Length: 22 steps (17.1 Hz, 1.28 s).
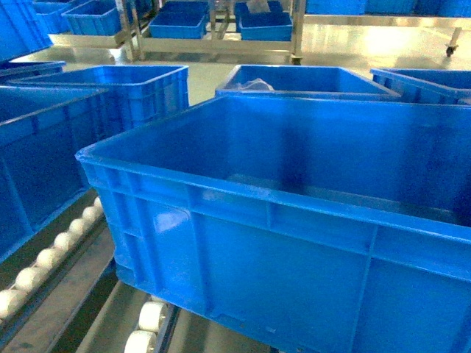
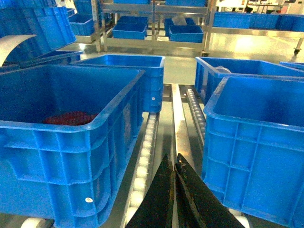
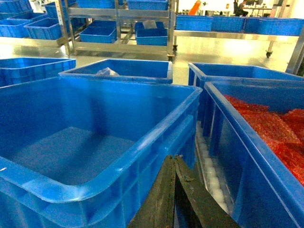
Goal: Place box next to blue box on left shelf
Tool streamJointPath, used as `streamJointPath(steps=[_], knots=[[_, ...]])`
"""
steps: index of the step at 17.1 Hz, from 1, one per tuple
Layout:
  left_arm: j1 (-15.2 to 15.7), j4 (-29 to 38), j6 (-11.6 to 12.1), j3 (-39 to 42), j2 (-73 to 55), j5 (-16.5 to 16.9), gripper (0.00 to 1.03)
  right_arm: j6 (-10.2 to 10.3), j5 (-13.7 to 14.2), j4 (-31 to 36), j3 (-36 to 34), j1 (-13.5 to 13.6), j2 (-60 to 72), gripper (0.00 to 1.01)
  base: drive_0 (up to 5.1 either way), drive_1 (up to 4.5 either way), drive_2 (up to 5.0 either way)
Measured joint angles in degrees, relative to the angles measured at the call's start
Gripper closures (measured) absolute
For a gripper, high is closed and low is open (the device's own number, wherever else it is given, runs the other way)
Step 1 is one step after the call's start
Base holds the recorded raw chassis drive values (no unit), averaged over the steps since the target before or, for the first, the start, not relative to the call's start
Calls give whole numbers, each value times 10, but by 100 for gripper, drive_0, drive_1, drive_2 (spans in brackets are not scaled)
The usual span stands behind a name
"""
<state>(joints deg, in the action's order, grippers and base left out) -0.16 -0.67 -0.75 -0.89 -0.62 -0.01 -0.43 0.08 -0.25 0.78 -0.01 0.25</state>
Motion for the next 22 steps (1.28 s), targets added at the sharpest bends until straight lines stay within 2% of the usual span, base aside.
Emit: streamJointPath(steps=[3, 4, 10, 11, 12, 22], knots=[[0, 3, 0, 0, 0, 0, 100, 0, -1, 0, 0, 0, 0, 99, 0, 0, 0], [0, 3, 0, 0, 0, 0, 88, 0, -1, 0, 0, 0, 0, 89, 0, 0, 0], [0, 3, 0, 0, 0, 0, 10, 0, -1, 0, 0, 0, 0, 10, 0, 0, 0], [0, 4, 0, 0, 0, 0, 4, 0, -1, 0, 0, 0, 0, 1, 0, 0, 0], [0, 3, 0, 0, 0, 0, 5, 0, -1, 0, 0, 0, 0, 4, 0, 0, 0], [0, 3, 0, 0, 0, 0, 5, 0, -1, 0, 0, 0, 0, 3, 0, 0, 0]])
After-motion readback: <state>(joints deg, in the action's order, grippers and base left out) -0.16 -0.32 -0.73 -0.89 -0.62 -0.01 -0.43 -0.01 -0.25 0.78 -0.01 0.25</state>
